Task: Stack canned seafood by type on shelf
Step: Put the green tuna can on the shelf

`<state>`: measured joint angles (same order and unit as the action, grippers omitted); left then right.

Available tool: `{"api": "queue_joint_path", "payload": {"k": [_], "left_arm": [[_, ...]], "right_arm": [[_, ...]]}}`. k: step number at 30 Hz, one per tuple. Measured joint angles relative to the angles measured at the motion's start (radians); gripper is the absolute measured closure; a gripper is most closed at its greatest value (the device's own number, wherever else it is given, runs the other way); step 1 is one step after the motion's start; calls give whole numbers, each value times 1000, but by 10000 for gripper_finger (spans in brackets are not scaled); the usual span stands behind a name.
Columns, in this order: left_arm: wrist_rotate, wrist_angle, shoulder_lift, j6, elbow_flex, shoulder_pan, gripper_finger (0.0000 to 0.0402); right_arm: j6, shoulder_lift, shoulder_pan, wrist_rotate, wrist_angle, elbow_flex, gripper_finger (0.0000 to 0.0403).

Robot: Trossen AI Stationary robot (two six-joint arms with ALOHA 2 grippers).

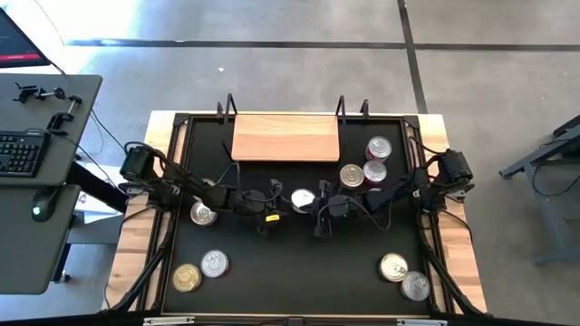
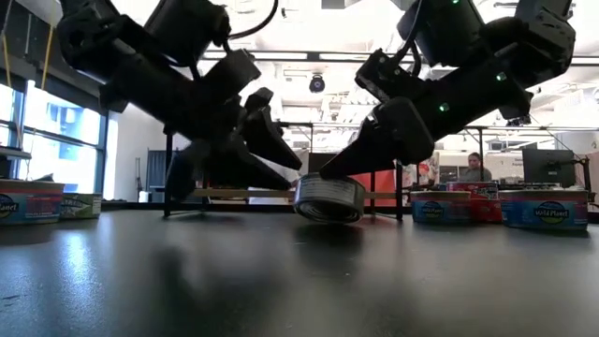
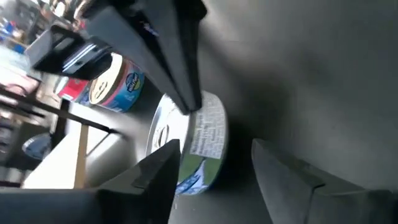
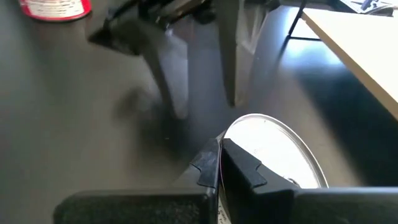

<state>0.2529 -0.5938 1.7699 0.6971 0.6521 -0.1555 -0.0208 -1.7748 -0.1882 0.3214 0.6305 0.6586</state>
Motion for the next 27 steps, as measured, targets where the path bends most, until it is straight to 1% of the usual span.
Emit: {"api": "queue_joint_path", "payload": {"k": [2,6,8,11,15,21,24,27], "left_arm": [[19,-30,25,58,0,2,190],[93,-99,83,164,0,6,176],[138,-154,111,205,2,6,175],[196,-222,142,226,4,5,174],[200,-257,160,228,3,10,174],[192,-250,162,194,3,36,174],[195,-243,162,179,3,38,189],[198,-239,158,177,3,36,227]], "right_arm": [[0,1,12,-3,2,0,403],[0,1,37,-6,0,0,403],[0,1,50,-29,13,0,403],[-1,3,63,-73,34,2,403],[0,3,65,-87,44,2,403],[-1,3,65,-86,47,2,403],[1,3,64,-86,49,2,403],[-2,4,64,-83,54,2,403]]}}
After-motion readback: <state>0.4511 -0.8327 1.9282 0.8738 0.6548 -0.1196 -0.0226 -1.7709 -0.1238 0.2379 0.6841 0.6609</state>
